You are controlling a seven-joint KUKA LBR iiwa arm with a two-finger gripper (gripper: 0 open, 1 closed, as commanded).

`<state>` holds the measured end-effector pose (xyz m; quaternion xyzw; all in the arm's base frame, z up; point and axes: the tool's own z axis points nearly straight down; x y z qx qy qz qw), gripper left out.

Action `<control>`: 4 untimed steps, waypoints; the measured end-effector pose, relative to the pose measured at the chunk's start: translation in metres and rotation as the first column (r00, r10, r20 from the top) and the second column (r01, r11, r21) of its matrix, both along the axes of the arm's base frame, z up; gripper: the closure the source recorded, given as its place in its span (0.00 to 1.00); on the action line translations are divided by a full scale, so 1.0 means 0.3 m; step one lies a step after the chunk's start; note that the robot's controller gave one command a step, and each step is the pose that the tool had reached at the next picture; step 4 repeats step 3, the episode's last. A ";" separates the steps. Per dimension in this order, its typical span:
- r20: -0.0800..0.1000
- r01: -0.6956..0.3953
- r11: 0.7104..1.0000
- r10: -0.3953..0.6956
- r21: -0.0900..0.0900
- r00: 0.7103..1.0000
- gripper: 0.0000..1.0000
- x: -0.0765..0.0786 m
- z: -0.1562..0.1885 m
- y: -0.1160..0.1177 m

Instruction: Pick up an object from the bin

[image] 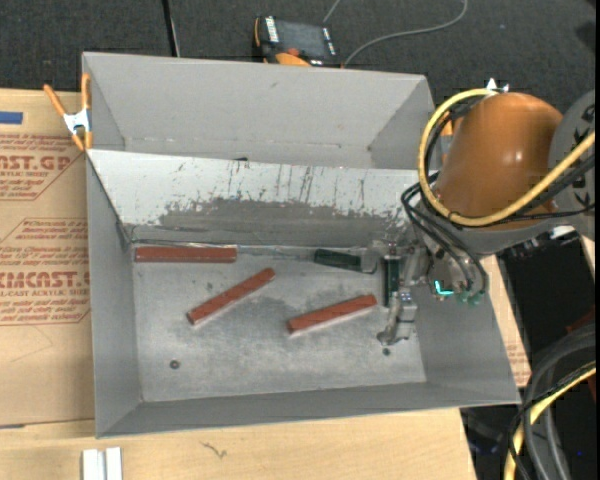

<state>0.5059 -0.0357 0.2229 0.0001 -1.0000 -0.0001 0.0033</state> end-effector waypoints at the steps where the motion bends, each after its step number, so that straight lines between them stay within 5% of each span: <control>1: 0.000 0.031 1.000 -0.031 0.001 1.000 0.00 0.021 -0.523 0.096; 2: 0.007 0.032 0.999 -0.032 0.000 0.999 1.00 0.027 -0.509 0.093; 3: 0.016 0.024 1.000 -0.024 0.003 1.000 1.00 0.042 -0.027 0.300; 4: 0.016 0.024 1.000 -0.024 0.003 1.000 1.00 0.042 -0.027 0.300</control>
Offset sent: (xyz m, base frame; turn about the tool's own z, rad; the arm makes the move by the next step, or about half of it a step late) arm 0.0083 0.0270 -0.1520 0.0326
